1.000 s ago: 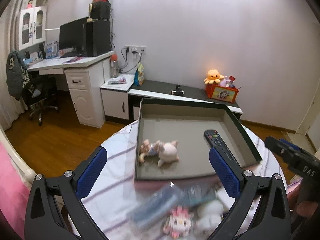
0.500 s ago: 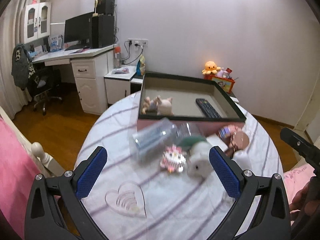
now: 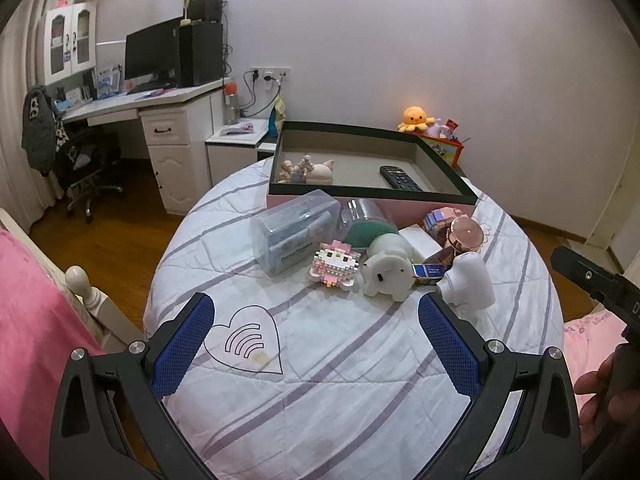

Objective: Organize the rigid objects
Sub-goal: 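Withdraw both open tools from the box, then grasp the clear flosser case with the left tool while the right tool grasps the white lamp, then carry the flosser case and white lamp into the box and release both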

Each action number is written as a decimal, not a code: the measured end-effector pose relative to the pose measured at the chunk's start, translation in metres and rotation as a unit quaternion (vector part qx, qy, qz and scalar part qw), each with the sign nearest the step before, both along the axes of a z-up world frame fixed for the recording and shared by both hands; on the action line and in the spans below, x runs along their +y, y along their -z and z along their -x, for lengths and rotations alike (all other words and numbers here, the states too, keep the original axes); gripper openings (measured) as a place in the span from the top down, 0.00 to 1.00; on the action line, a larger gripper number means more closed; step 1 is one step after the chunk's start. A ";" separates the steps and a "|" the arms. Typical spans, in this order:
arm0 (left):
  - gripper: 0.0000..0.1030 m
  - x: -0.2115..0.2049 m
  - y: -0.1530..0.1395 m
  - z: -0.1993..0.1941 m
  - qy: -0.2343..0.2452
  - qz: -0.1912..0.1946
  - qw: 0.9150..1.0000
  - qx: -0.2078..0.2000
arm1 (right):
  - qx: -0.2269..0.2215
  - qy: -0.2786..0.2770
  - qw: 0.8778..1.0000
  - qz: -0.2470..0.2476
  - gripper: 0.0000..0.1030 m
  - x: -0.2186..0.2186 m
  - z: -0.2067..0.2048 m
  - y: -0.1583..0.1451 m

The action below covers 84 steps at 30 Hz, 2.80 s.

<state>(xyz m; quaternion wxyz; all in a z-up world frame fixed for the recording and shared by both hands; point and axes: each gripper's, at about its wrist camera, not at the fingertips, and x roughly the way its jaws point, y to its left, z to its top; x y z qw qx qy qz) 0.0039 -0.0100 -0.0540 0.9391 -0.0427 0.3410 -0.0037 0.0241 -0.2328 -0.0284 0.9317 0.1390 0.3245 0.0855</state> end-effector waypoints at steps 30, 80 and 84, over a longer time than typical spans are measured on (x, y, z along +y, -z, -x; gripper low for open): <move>0.00 0.021 0.012 -0.026 -0.022 -0.006 1.000 0.015 | 0.039 -0.033 0.997 0.063 0.17 0.024 -0.023 0.023; 0.69 0.029 0.047 -0.113 0.072 -0.004 0.996 0.043 | 0.095 -0.087 0.989 0.076 0.33 0.044 -0.067 0.057; 0.69 0.034 0.038 -0.105 0.069 0.001 0.997 0.035 | 0.087 -0.085 0.990 0.074 0.33 0.041 -0.063 0.049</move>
